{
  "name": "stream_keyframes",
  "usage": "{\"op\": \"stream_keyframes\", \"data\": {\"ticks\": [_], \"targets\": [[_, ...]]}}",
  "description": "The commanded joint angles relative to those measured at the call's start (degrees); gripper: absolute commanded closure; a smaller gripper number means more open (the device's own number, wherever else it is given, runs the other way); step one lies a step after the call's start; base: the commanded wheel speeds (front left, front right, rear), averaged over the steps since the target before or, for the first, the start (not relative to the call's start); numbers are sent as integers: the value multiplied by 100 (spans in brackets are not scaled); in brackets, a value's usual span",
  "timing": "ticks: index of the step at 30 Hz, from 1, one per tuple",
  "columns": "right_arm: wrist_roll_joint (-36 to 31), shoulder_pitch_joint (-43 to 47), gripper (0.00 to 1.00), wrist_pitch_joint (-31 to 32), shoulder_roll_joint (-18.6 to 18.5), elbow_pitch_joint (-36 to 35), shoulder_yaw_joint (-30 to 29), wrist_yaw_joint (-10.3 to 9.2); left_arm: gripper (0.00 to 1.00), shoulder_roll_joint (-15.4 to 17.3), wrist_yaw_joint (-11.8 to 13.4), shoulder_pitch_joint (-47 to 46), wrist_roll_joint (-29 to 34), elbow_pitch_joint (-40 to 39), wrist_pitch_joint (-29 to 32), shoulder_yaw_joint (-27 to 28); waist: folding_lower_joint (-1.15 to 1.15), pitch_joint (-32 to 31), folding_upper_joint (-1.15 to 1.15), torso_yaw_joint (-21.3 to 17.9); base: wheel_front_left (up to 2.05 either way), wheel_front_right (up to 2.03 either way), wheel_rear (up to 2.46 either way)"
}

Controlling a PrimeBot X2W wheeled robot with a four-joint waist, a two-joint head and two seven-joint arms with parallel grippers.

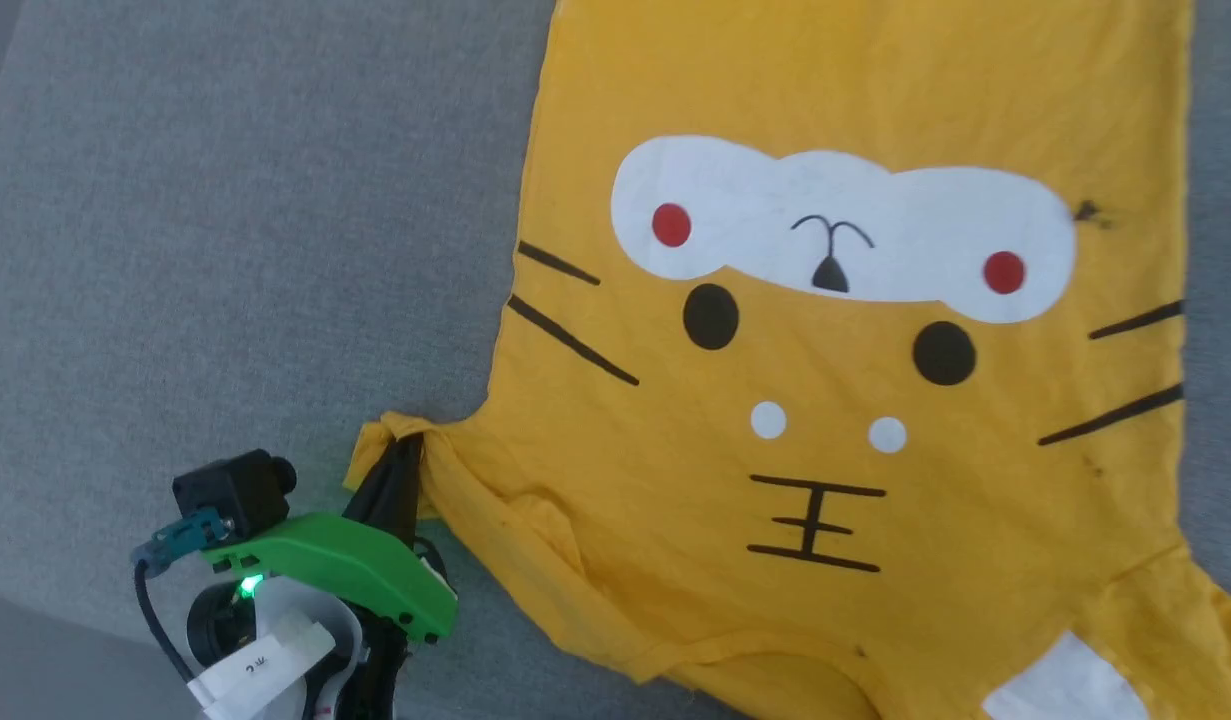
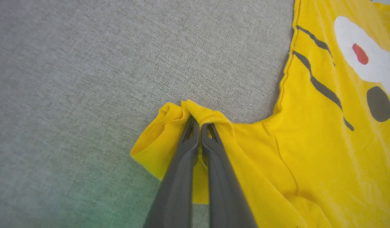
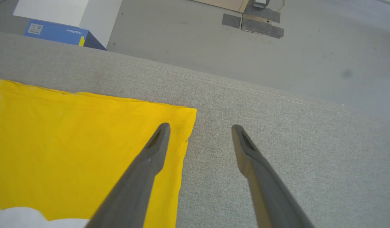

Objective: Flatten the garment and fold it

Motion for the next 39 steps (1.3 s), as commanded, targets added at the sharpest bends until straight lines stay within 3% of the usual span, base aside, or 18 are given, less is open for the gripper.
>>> {"op": "stream_keyframes", "data": {"ticks": [1, 13, 14, 15, 16, 17, 24, 29, 33, 39], "targets": [[-117, -66, 0, 175, -17, -43, 32, -6, 100, -19, -7, -106, 64, 39, 2, -7, -1, 622, 0, 447, 0, 0, 0], [-89, 269, 0, 1125, -79, -580, 124, -6, 100, 11, 5, -65, 44, -143, 14, -25, -1, 884, 0, 437, 0, 0, 0], [-79, 295, 4, 1200, -77, -614, 95, -6, 100, 13, 5, -67, 42, -143, 14, -24, -1, 882, 0, 432, 0, 0, 0], [-70, 317, 55, 1269, -74, -656, 65, -6, 100, 17, 4, -70, 41, -141, 16, -25, -1, 879, 0, 426, 0, 0, 0], [-71, 332, 88, 1319, -68, -730, 20, -6, 100, 15, -7, -76, 29, -142, 16, -28, -1, 876, 0, 416, 0, 0, 0], [-71, 348, 100, 1347, -63, -805, -4, -6, 100, 16, -12, -80, 20, -137, 18, -28, -1, 869, 0, 406, 0, 0, 0], [-108, 316, 100, 1016, 10, -1210, -222, -6, 100, 46, -15, -92, -2, -37, 26, -12, -1, 707, 0, 268, 0, 0, 0], [213, 279, 100, 539, 17, -1223, -191, -6, 100, 142, 11, -116, 61, 47, 43, 11, -1, 214, 0, 68, 0, 0, 0], [783, 524, 100, 339, -320, -1334, 131, -6, 100, 228, 52, -78, 92, 97, 121, 14, -1, -324, 0, -193, 0, 0, 0], [1959, 1692, 100, 187, -1174, -2046, 679, -6, 100, 389, 187, 126, 131, 96, 291, 40, -1, -1086, 0, -654, 0, 0, 0]]}}
